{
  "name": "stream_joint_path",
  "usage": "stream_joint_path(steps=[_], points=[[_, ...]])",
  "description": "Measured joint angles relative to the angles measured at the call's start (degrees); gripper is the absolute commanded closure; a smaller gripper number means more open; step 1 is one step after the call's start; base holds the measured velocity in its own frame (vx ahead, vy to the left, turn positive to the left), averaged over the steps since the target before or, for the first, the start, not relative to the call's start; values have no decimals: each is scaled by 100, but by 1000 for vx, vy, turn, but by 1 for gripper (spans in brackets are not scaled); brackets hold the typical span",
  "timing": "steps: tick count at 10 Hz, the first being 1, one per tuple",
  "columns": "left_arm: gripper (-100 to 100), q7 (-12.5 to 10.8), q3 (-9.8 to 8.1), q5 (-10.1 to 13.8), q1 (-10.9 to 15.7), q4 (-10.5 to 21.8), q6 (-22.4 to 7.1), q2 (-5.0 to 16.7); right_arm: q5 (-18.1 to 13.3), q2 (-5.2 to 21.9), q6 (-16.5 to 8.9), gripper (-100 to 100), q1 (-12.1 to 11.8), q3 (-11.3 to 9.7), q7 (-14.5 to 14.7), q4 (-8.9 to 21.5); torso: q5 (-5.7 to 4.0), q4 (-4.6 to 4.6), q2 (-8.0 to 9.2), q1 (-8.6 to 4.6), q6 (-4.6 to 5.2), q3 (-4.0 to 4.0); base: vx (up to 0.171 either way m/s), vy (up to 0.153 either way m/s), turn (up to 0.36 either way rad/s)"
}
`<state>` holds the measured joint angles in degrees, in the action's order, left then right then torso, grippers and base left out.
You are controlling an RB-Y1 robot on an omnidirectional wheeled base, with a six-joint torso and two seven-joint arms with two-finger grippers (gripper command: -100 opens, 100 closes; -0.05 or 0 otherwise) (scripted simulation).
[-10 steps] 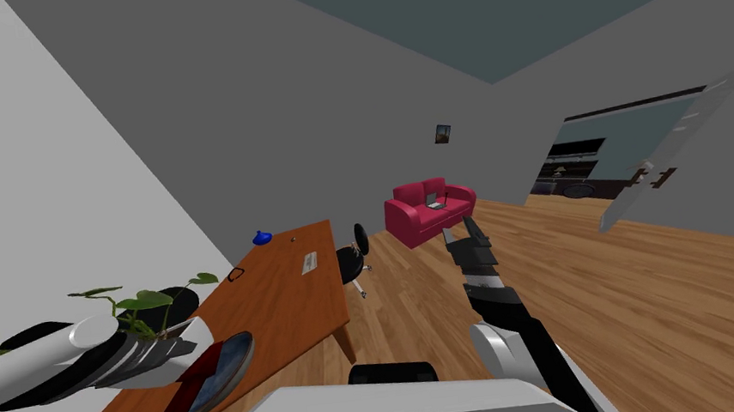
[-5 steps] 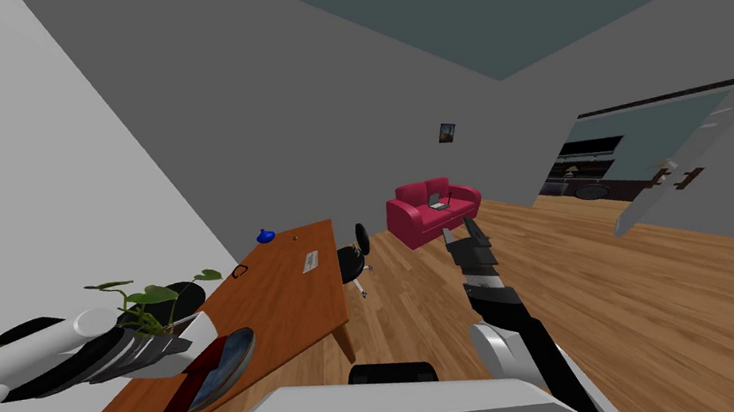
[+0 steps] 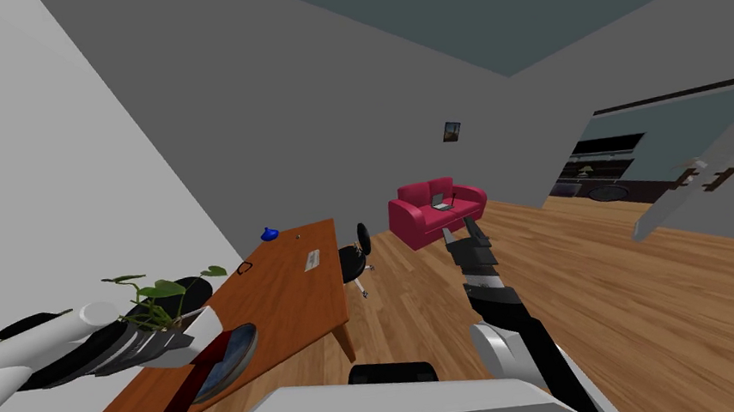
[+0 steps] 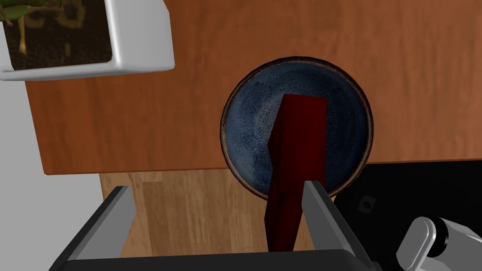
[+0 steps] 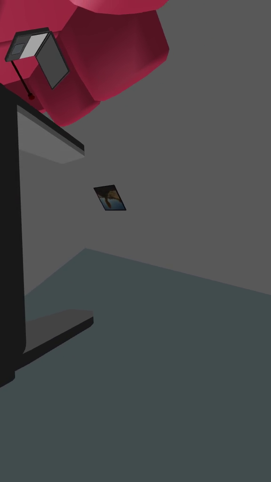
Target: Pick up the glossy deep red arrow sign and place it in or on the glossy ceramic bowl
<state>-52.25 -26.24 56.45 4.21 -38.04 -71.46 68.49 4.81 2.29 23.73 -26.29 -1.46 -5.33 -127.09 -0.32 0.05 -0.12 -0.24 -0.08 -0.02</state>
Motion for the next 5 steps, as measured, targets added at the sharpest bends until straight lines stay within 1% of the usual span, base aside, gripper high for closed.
stream_joint_path(steps=[1, 2, 3, 4, 5], points=[[-100, 154, -50, -175, 169, 168, -71, -10, 0, 0, 0, 0, 1, 0, 0, 0, -1, 0, -1, -2, 4, -1, 7, -21, -10], [-100, 233, -73, -269, 324, 321, -101, -12, 0, 0, 0, 0, 1, 0, 0, 0, -1, 0, -1, 2, 6, -1, 1, -5, -15], [-100, 232, -80, -306, 427, 374, -116, -22, 0, 0, 0, 0, 1, 0, 0, 0, 1, 0, 1, 8, 5, 0, 9, -19, 90], [-100, 342, -170, -462, 581, 504, -196, -45, 0, 0, 0, 0, 0, 0, 0, 0, 1, 0, 0, 5, 1, 0, 11, -30, 74], [-100, 506, -218, -639, 759, 681, -258, -50, 0, 0, 0, 0, 1, 0, 0, 0, 0, 0, -1, 2, 4, 0, 5, -20, 11]])
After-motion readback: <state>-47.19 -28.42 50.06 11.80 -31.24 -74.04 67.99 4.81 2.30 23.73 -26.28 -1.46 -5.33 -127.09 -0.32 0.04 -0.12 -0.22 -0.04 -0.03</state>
